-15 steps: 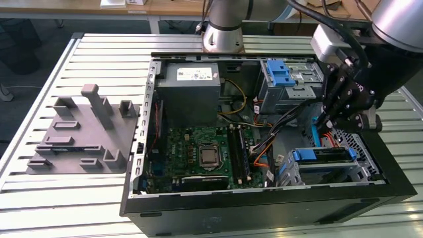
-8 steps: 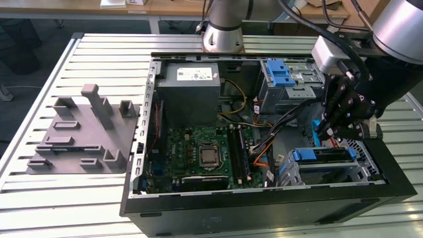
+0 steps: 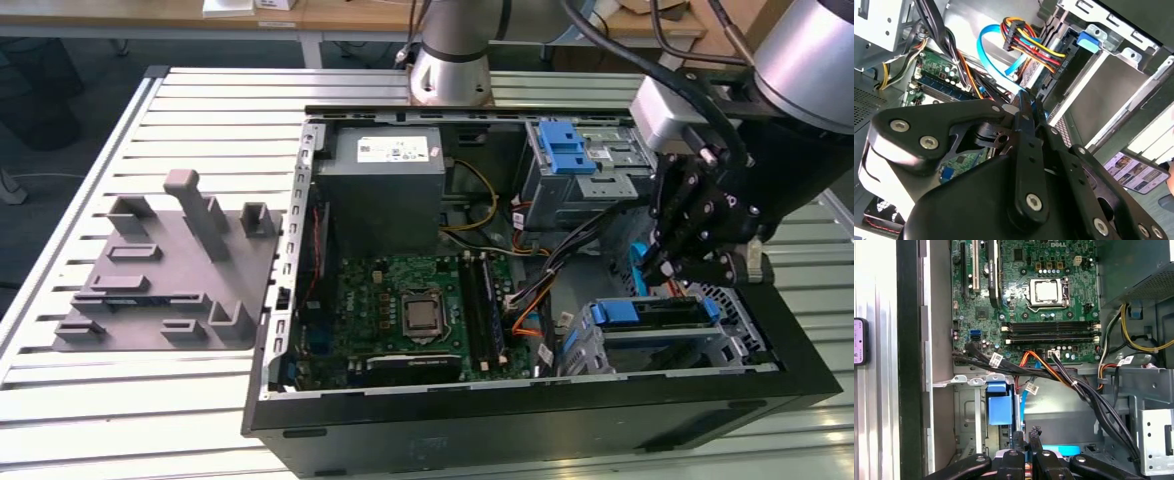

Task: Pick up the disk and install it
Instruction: 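Insert the second disk wire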

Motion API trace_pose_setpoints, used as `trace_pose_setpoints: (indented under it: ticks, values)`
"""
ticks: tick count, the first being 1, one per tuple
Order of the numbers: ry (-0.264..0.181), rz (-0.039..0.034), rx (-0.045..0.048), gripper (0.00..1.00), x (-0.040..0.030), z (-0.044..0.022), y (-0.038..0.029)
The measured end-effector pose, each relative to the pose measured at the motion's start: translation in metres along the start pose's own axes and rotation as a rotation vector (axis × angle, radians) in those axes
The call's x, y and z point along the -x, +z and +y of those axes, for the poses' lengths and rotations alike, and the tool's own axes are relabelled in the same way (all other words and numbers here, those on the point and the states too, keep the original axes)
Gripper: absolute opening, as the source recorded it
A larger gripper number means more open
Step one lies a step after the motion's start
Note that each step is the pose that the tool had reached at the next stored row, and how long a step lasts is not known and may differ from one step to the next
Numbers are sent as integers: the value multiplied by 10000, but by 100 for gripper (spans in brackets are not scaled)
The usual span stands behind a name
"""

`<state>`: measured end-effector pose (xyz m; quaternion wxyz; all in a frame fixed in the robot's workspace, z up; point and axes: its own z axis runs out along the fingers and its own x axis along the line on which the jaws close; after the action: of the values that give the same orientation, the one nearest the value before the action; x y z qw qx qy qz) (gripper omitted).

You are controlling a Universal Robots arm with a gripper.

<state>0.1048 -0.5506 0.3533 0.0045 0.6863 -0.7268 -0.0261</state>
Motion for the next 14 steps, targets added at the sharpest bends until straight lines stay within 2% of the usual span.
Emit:
trace_pose_setpoints:
  ticks: [14]
  values:
    - [-1,-5,0,16,-133,-41,78]
